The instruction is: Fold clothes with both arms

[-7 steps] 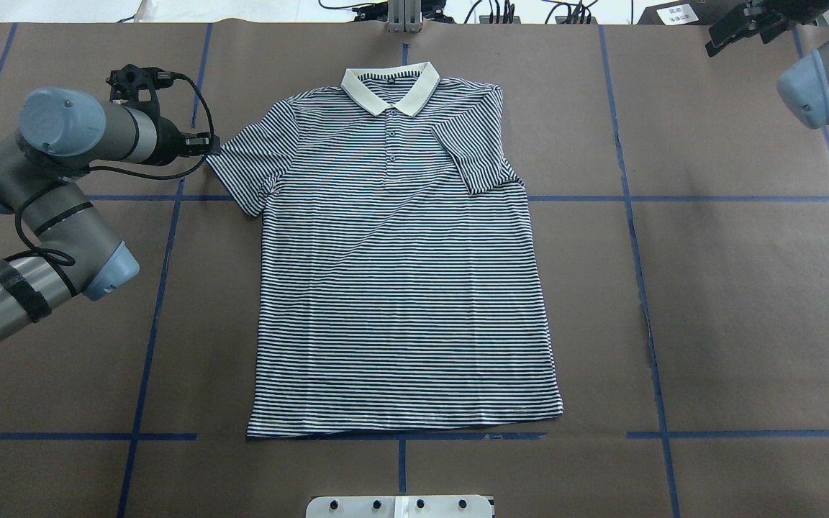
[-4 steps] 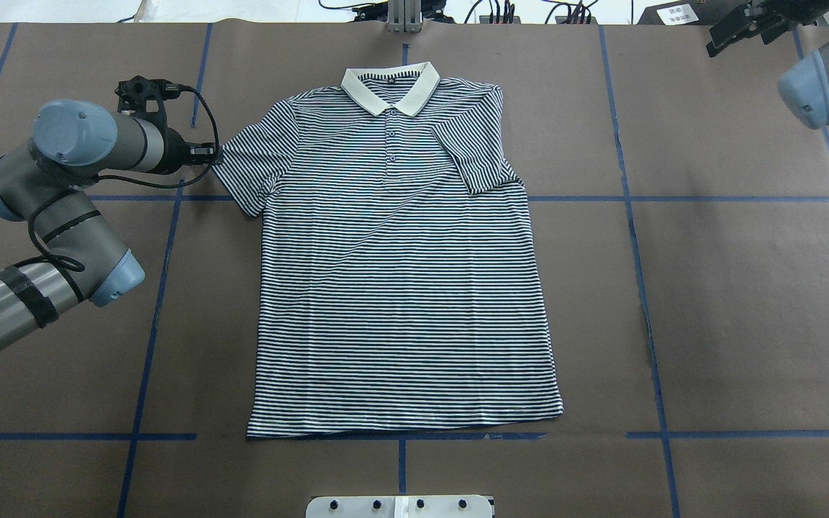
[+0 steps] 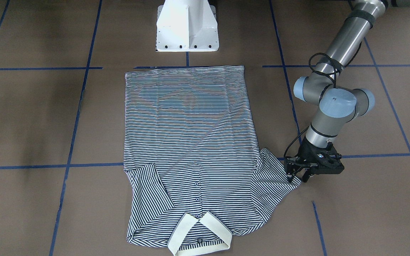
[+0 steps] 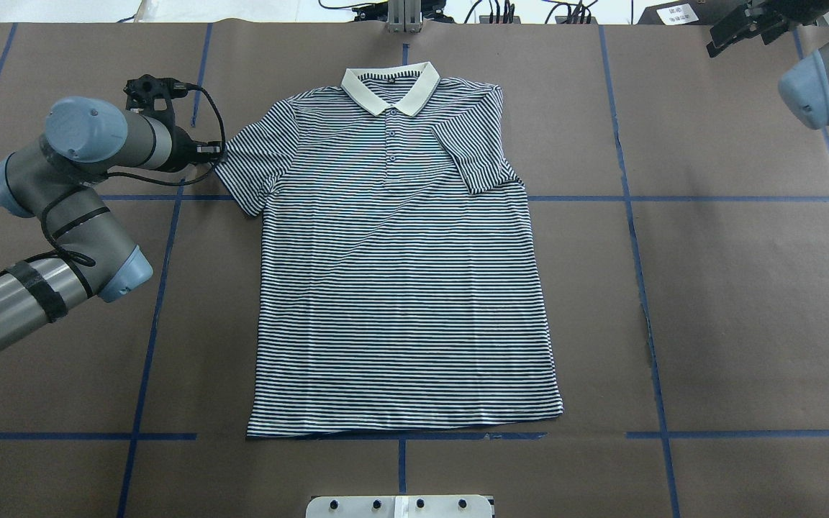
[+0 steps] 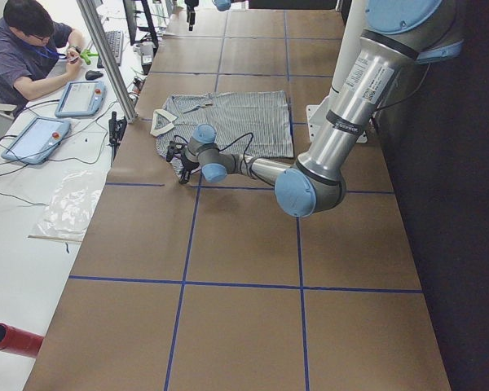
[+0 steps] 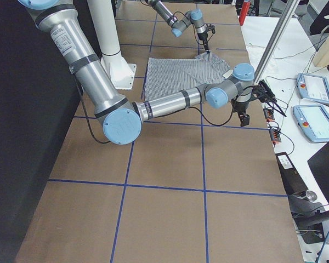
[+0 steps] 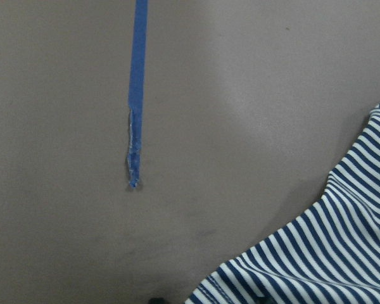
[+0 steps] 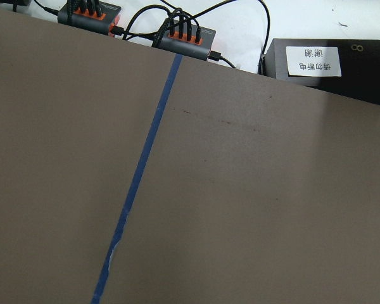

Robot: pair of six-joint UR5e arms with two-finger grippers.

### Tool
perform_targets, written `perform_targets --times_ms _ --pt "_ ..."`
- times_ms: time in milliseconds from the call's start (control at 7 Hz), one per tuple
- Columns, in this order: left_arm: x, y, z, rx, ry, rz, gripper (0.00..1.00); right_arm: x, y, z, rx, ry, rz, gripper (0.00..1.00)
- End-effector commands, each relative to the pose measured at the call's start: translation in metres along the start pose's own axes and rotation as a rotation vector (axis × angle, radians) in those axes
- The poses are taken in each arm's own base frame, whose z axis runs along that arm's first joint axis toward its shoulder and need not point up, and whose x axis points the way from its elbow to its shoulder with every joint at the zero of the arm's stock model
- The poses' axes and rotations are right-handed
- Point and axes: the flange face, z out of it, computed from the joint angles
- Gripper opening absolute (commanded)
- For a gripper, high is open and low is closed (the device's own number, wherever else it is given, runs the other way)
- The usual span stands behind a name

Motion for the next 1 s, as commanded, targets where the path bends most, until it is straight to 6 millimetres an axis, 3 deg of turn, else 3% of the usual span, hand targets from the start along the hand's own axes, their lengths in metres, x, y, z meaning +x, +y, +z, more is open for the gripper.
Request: perform_targets --times_ms 0,571,857 --pt "0.002 0.001 -0.001 0.001 0.006 0.002 0.06 0.0 0.0 0.0 0.0 0.0 0.002 1.0" --pt "0.008 -0.003 -0.01 0.013 0.019 0.009 0.06 0.0 0.0 0.0 0.0 0.0 0.002 1.0" --pt "0.045 -0.015 -0.036 0.004 0.01 0.002 0.06 0.001 0.001 0.001 -0.001 0.0 0.004 1.0"
